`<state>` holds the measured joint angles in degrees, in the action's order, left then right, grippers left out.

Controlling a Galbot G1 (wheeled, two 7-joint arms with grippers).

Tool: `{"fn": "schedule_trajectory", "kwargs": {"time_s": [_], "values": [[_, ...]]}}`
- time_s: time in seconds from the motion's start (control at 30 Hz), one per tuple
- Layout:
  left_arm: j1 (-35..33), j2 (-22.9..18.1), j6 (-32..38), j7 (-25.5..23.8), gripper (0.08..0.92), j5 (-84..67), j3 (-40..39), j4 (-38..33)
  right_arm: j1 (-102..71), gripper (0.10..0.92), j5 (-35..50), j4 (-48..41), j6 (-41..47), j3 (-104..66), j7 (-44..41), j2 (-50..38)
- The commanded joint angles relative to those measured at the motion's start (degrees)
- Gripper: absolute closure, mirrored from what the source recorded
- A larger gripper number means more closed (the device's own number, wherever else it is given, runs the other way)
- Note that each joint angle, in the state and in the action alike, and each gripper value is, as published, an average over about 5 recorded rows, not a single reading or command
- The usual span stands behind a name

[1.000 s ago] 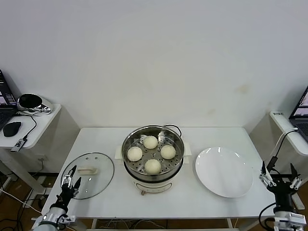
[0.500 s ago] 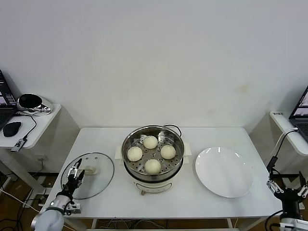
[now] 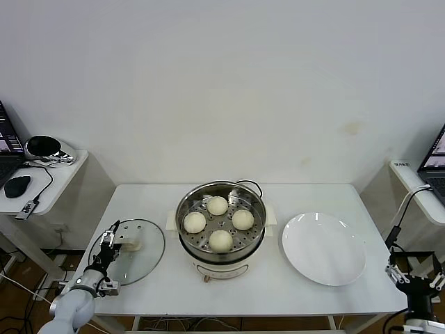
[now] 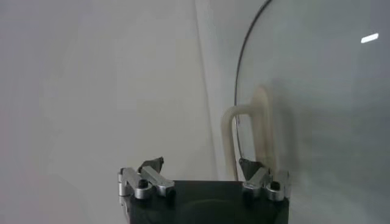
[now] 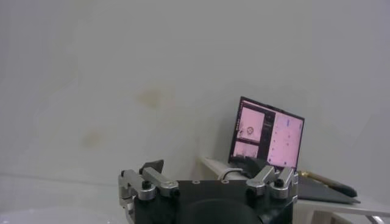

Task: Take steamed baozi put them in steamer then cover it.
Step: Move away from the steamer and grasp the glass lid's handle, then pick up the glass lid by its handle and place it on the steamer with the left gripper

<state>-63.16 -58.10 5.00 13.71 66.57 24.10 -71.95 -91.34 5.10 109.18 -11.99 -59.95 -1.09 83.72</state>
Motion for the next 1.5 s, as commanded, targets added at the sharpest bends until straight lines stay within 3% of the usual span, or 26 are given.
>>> {"fn": "schedule_trajectory", "kwargs": {"time_s": [0.03, 0.5, 0.8, 0.9, 1.13, 1.33, 1.5], "values": [[2.1, -0.12, 0.24, -0.57, 0.194, -1.61, -1.03, 2.77, -0.13, 0.203, -0.25, -0.24, -0.17, 0.03, 0.02, 0.2], [4.28, -2.0, 2.55, 0.73, 0.563, -2.9, -1.08, 8.7, -0.41, 0.203, -0.02, 0.38, 0.0, 0.69, -0.23, 0.24], [2.23, -2.52, 3.32, 3.14, 0.82, -5.23, 0.54, 6.47, -0.31, 0.203, -0.26, 0.26, -0.18, 1.21, -0.33, 0.13], [-0.61, -1.98, 1.83, 3.68, 0.847, -6.95, 1.92, 1.66, -0.4, 0.203, -0.34, 0.5, -0.19, 1.31, -0.37, 0.03], [-10.45, 1.64, -8.01, 1.63, 0.848, -14.15, 5.55, -16.77, -0.57, 0.203, -0.7, 1.19, -0.11, 2.05, -0.52, -0.16], [-20.66, 5.08, -17.8, -4.97, 0.848, -19.63, 12.34, -32.43, -0.7, 0.203, -1.3, 1.84, 0.12, 3.34, -0.7, -0.35], [-23.68, 7.78, -24.45, -11.79, 0.848, -21.83, 17.58, -41.42, -0.76, 0.203, -1.78, 1.97, 0.09, 4.54, -0.8, -0.38]]}}
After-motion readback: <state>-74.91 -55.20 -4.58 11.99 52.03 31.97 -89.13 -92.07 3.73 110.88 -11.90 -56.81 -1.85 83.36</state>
